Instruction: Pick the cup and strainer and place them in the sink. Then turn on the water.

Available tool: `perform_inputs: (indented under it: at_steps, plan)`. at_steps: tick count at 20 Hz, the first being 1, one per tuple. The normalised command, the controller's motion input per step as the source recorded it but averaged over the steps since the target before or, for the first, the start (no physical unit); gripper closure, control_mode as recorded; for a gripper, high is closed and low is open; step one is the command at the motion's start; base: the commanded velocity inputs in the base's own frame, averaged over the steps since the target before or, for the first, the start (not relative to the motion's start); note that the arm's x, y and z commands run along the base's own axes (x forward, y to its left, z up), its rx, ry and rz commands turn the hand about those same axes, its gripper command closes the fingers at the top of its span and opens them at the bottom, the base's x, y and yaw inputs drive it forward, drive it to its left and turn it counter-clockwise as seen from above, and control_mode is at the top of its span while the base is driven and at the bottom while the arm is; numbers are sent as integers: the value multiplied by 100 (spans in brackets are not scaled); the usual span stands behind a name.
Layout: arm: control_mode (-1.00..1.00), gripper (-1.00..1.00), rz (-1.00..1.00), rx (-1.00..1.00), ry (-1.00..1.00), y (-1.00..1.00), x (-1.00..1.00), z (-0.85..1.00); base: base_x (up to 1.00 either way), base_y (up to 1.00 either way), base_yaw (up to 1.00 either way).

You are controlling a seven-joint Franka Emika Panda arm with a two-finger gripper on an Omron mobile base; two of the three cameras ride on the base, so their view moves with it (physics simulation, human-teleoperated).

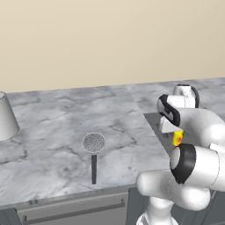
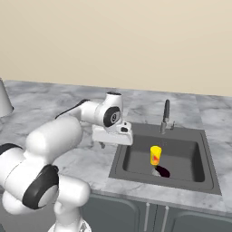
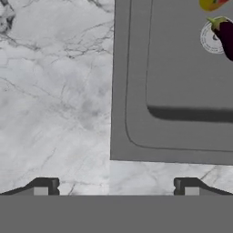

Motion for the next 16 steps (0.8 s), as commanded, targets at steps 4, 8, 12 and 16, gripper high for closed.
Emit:
perform_inputs:
  at_steps: [4,8,12,16]
  plan:
    - [-100,-100,-4,0,5,61,-42,32,0,0,0]
    - [-100,-100,0,0,8,65,-28,33,0,0,0]
    - [-100,-100,-1,0,6,67,-29,24,0,0,0]
    - [-100,-100,0,0,2,57,-31,1,0,0,0]
